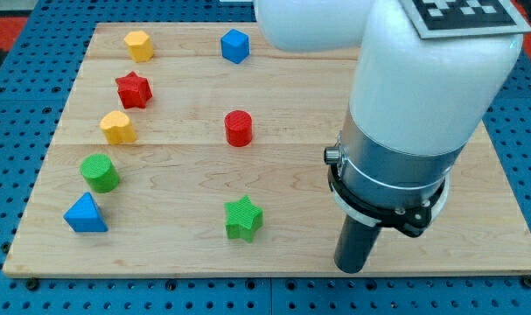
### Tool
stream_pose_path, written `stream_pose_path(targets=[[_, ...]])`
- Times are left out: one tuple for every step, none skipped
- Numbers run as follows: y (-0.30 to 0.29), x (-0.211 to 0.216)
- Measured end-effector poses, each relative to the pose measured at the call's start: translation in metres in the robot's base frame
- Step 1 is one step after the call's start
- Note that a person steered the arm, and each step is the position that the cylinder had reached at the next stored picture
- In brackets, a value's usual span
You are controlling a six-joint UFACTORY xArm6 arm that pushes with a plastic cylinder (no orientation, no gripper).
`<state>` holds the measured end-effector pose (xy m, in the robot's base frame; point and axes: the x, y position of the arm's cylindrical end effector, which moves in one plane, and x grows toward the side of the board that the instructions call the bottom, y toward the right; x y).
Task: Slide the arm to the top right of the red circle
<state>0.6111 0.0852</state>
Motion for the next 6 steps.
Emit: stream_pose_path(targets=[[0.000, 0.000], [0.000, 0.000], [-0.009, 0.004], [-0.036, -0.025], [-0.026, -0.094], [-0.077, -0.180]])
